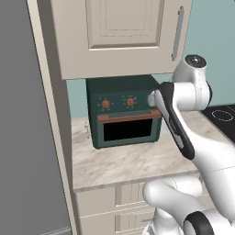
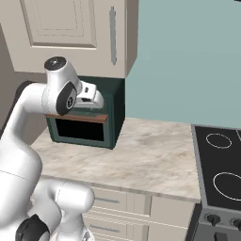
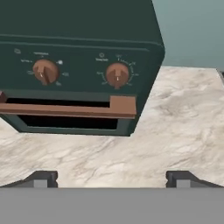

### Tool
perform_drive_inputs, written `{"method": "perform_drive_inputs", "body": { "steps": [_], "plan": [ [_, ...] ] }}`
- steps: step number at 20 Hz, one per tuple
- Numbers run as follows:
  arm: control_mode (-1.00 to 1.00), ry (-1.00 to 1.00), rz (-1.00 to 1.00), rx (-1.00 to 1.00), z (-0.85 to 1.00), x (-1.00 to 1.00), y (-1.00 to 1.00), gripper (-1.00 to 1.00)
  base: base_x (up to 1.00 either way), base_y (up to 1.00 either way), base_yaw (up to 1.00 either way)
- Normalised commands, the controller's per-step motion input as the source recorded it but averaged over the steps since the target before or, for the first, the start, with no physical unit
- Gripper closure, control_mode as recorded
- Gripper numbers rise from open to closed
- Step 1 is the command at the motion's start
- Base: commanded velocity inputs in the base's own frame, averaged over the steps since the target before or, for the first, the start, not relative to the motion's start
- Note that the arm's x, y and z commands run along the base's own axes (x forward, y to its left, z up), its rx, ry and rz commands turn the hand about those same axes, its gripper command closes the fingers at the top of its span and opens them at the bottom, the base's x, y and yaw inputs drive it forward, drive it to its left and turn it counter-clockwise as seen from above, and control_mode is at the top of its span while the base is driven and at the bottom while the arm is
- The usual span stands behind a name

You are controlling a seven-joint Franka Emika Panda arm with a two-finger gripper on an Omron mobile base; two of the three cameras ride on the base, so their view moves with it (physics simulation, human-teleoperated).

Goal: Pick the sponge and spray from the cabinet and place them on the counter.

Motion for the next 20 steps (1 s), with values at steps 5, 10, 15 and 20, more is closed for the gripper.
{"method": "perform_drive_inputs", "body": {
  "steps": [5, 10, 15, 20],
  "plan": [
    [-1.00, -0.15, -0.05, 0.00, 0.26, -0.10, -0.12, -1.00, 0.00, 0.00, 0.00],
    [-1.00, -0.08, -0.06, 0.05, 0.23, -0.09, -0.15, -1.00, 0.00, 0.00, 0.00],
    [-1.00, -0.07, -0.02, 0.09, 0.29, -0.02, -0.17, -1.00, 0.00, 0.00, 0.00],
    [-1.00, -0.10, 0.00, 0.01, 0.32, -0.05, -0.05, -1.00, 0.00, 0.00, 0.00]
  ]
}}
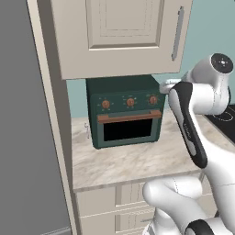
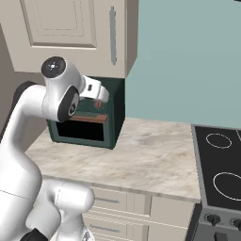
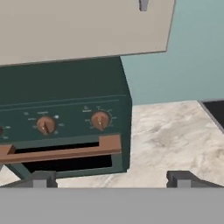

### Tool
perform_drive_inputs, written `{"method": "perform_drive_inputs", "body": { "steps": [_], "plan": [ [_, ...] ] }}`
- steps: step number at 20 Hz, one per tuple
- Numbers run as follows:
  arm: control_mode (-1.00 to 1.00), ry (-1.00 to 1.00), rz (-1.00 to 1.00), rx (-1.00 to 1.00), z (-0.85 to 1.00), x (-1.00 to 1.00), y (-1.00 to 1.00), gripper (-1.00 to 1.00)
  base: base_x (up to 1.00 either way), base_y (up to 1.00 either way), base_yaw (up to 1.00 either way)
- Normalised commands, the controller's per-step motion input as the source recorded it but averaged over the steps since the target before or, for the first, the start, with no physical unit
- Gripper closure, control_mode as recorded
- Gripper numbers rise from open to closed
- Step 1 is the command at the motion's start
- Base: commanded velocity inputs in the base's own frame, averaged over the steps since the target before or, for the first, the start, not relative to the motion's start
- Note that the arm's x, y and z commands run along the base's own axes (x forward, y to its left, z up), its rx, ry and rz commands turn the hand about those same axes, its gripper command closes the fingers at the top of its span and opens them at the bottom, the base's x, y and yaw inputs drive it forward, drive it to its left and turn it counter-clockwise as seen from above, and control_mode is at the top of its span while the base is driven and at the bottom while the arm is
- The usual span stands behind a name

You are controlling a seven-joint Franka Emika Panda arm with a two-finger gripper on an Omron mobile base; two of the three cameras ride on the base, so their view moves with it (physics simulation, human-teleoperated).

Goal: Pick the sponge and spray from the cabinet and place them on the counter.

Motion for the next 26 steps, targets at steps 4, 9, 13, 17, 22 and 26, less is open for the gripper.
{"method": "perform_drive_inputs", "body": {
  "steps": [4, 9, 13, 17, 22, 26],
  "plan": [
    [-1.00, -0.20, 0.00, -0.05, 0.14, -0.06, -0.04, -1.00, 0.00, 0.00, 0.00],
    [-1.00, -0.26, 0.00, -0.12, 0.06, -0.10, -0.01, -1.00, 0.00, 0.00, 0.00],
    [-1.00, -0.28, 0.00, -0.12, 0.01, -0.26, -0.04, -1.00, 0.00, 0.00, 0.00],
    [-1.00, -0.26, 0.00, -0.08, 0.05, -0.26, -0.04, -1.00, 0.00, 0.00, 0.00],
    [-1.00, -0.25, 0.00, -0.06, 0.17, -0.21, -0.01, -1.00, 0.00, 0.00, 0.00],
    [-1.00, -0.23, 0.00, -0.02, 0.33, -0.21, 0.00, -1.00, 0.00, 0.00, 0.00]
  ]
}}
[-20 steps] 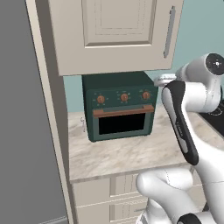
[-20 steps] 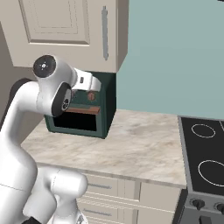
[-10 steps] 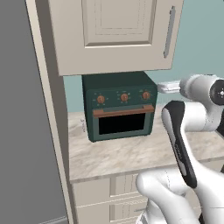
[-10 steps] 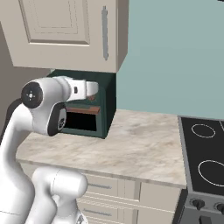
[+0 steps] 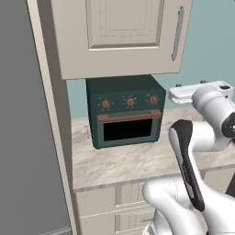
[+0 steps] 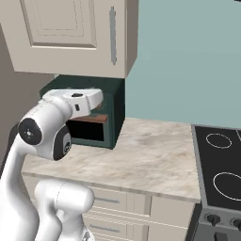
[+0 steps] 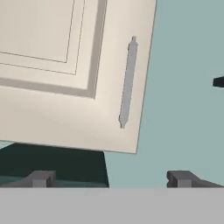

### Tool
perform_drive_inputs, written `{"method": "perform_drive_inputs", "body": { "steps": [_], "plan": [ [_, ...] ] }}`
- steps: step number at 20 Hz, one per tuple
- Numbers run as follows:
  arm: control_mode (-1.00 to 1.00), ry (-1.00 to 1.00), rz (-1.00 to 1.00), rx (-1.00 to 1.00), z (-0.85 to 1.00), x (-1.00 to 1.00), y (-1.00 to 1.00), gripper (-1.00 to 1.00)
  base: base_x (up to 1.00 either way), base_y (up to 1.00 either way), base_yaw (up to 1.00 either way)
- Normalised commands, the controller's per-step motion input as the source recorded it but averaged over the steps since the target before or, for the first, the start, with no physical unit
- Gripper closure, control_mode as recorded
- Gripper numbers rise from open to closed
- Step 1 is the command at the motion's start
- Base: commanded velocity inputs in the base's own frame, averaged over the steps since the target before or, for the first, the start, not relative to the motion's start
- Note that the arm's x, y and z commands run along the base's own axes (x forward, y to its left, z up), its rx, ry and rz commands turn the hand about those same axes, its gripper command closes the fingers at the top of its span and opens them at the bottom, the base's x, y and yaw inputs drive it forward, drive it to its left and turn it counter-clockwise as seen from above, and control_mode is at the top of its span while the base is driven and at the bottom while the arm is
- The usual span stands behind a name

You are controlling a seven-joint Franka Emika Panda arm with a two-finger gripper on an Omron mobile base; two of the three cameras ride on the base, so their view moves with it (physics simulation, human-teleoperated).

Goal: Pick the sponge and spray from the cabinet and place them on the counter.

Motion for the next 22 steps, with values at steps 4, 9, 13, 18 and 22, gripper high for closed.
{"method": "perform_drive_inputs", "body": {
  "steps": [4, 9, 13, 18, 22],
  "plan": [
    [-1.00, -0.22, 0.00, -0.01, 0.33, -0.23, -0.02, -1.00, 0.00, 0.00, 0.00],
    [-1.00, -0.12, 0.00, 0.00, 0.32, -0.04, -0.09, -1.00, 0.00, 0.00, 0.00],
    [-1.00, -0.01, 0.00, 0.01, 0.22, 0.01, -0.17, -1.00, 0.00, 0.00, 0.00],
    [-1.00, 0.00, 0.00, 0.08, 0.15, 0.07, -0.31, -1.00, 0.00, 0.00, 0.00],
    [-1.00, 0.02, 0.00, 0.05, 0.01, 0.14, -0.12, -1.00, 0.00, 0.00, 0.00]
  ]
}}
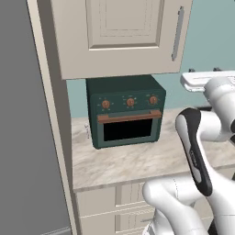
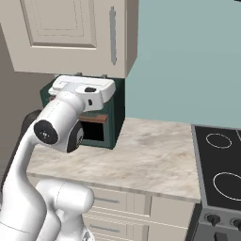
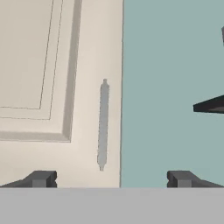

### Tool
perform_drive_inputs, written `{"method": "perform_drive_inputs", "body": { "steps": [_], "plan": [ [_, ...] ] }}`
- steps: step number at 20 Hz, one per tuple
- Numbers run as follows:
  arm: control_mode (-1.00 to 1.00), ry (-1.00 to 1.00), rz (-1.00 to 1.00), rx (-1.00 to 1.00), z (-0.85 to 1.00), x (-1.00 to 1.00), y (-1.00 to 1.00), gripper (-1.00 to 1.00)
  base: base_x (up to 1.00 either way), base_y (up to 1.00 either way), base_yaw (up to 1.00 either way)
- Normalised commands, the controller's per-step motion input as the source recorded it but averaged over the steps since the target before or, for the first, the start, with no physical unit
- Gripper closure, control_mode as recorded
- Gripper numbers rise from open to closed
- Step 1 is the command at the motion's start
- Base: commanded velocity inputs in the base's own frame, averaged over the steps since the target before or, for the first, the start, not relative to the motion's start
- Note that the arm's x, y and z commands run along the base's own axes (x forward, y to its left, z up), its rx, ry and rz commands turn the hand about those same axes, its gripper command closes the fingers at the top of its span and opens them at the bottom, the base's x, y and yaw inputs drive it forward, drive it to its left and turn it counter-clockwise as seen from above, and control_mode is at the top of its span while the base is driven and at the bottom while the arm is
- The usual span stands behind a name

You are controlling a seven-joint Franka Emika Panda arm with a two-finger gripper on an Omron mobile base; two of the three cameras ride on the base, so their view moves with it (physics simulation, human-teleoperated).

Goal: Pick the sponge and spray from the cabinet and place them on the counter.

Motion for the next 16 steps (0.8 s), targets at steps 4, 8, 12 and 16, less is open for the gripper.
{"method": "perform_drive_inputs", "body": {
  "steps": [4, 8, 12, 16],
  "plan": [
    [-1.00, 0.01, 0.05, 0.01, 0.02, 0.04, 0.00, -1.00, 0.00, 0.00, 0.00],
    [-1.00, -0.06, 0.07, 0.00, 0.12, 0.00, -0.01, -1.00, 0.00, 0.00, 0.00],
    [-1.00, -0.08, 0.06, 0.00, 0.13, 0.00, 0.00, -1.00, 0.00, 0.00, 0.00],
    [-1.00, -0.05, 0.01, 0.00, 0.07, 0.03, 0.00, -1.00, 0.00, 0.00, 0.00]
  ]
}}
